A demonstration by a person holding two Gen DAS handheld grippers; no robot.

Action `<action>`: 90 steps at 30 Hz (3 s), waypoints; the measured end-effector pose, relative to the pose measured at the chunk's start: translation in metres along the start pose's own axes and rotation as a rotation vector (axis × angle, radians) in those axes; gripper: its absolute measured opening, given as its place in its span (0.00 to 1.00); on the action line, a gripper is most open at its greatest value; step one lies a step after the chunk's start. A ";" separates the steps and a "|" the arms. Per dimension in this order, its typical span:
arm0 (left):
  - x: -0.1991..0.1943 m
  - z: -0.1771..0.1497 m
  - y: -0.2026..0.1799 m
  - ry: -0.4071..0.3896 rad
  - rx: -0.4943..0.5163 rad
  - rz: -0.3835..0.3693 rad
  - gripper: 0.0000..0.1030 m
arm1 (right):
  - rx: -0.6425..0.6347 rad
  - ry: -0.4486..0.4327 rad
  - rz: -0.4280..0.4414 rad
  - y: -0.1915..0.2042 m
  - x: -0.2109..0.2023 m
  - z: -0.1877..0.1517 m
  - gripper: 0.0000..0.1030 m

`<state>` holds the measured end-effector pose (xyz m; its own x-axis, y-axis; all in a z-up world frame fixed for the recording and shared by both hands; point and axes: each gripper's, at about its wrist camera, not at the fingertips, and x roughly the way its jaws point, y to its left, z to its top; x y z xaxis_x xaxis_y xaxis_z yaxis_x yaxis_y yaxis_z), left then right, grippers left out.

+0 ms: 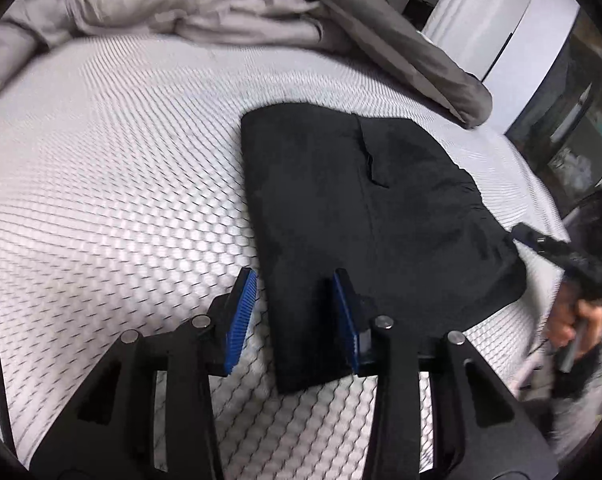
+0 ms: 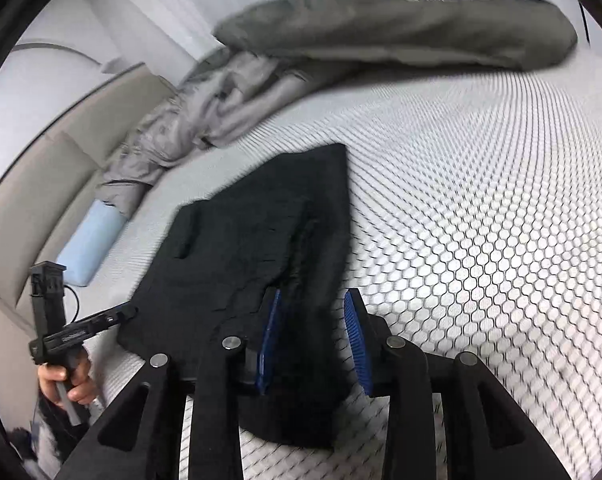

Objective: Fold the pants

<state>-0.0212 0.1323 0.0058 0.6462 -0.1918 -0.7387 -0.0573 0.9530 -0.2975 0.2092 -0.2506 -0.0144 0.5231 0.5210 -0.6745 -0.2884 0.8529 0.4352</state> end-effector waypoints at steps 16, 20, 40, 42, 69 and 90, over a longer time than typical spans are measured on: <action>-0.019 -0.032 -0.041 -0.064 0.088 0.104 0.58 | -0.273 0.071 -0.203 0.031 0.008 -0.022 0.48; -0.051 -0.032 -0.058 -0.175 0.125 0.118 0.78 | -0.323 0.006 -0.196 0.046 -0.019 -0.030 0.77; -0.101 -0.079 -0.108 -0.367 0.173 0.140 0.99 | -0.345 -0.309 -0.069 0.082 -0.076 -0.064 1.00; -0.096 -0.071 -0.105 -0.373 0.173 0.137 0.99 | -0.346 -0.318 -0.070 0.082 -0.078 -0.065 1.00; -0.098 -0.072 -0.096 -0.390 0.126 0.138 0.99 | -0.371 -0.332 -0.065 0.085 -0.082 -0.069 1.00; -0.098 -0.072 -0.093 -0.395 0.127 0.142 0.99 | -0.378 -0.339 -0.055 0.084 -0.082 -0.071 1.00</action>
<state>-0.1342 0.0452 0.0627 0.8818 0.0238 -0.4710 -0.0880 0.9895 -0.1148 0.0856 -0.2193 0.0354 0.7583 0.4885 -0.4317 -0.4904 0.8637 0.1159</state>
